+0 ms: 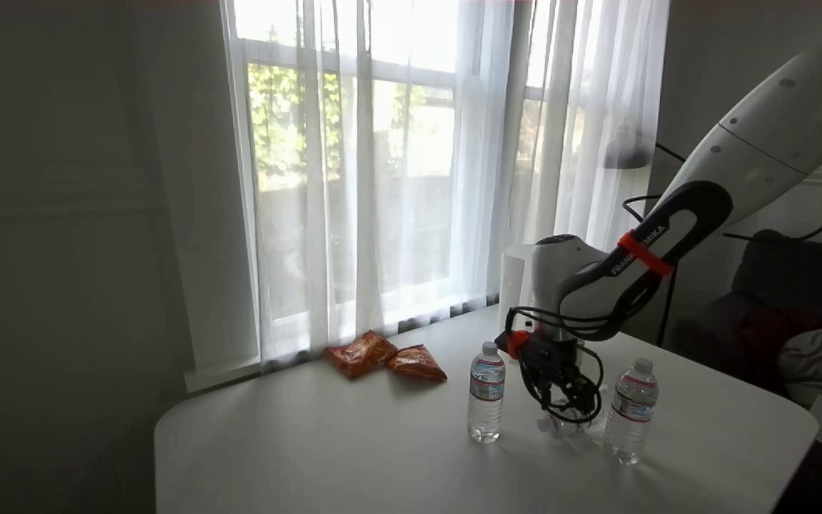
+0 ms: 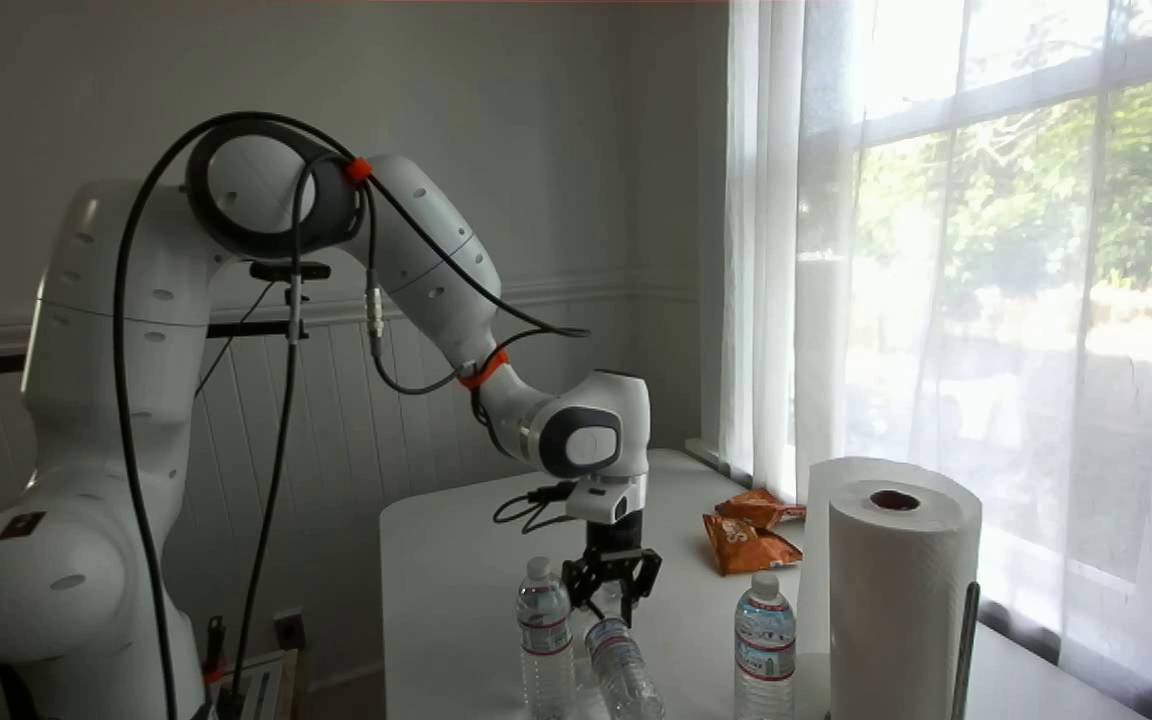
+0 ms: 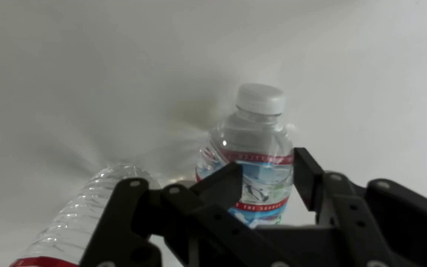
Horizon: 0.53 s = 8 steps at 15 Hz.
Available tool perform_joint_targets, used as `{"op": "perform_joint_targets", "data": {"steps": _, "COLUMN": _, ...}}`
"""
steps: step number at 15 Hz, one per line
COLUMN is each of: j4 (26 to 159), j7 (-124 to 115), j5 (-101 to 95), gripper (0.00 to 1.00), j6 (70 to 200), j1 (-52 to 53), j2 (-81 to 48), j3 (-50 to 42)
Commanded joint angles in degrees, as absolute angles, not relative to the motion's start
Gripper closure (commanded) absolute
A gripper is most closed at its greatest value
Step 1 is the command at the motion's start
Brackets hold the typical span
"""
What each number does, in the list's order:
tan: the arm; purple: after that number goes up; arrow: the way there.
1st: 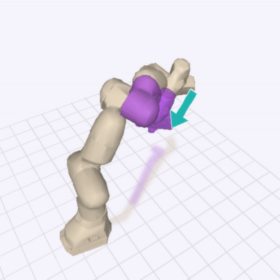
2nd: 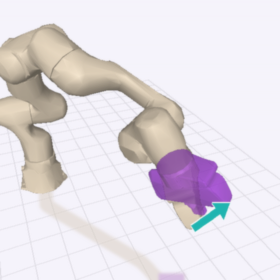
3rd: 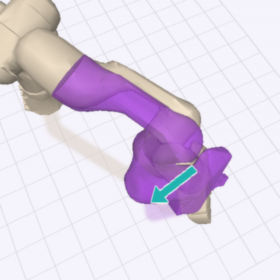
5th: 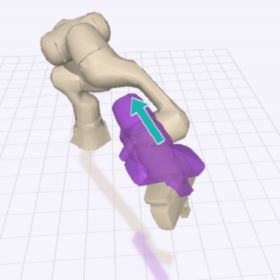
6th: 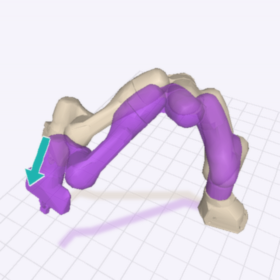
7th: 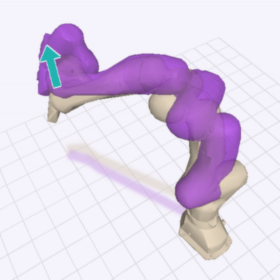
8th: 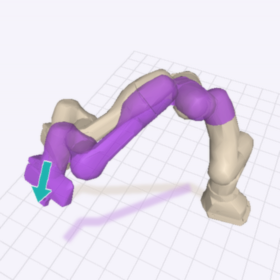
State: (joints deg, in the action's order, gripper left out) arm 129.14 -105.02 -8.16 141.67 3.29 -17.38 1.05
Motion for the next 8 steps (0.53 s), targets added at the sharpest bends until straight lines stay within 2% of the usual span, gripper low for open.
{"op": "perform_joint_targets", "data": {"steps": 1, "j4": 129.2, "j7": -102.5, "j5": -5.6, "gripper": 0.86, "j6": 142.3, "j1": 4.0, "j2": -17.2, "j3": -0.2}}
{"op": "perform_joint_targets", "data": {"steps": 3, "j4": 128.9, "j7": -101.1, "j5": -4.5, "gripper": 0.98, "j6": 142.1, "j1": 3.5, "j2": -16.6, "j3": -0.2}}
{"op": "perform_joint_targets", "data": {"steps": 8, "j4": 128.1, "j7": -97.8, "j5": -2.2, "gripper": 0.99, "j6": 141.7, "j1": 3.1, "j2": -16.0, "j3": -1.0}}
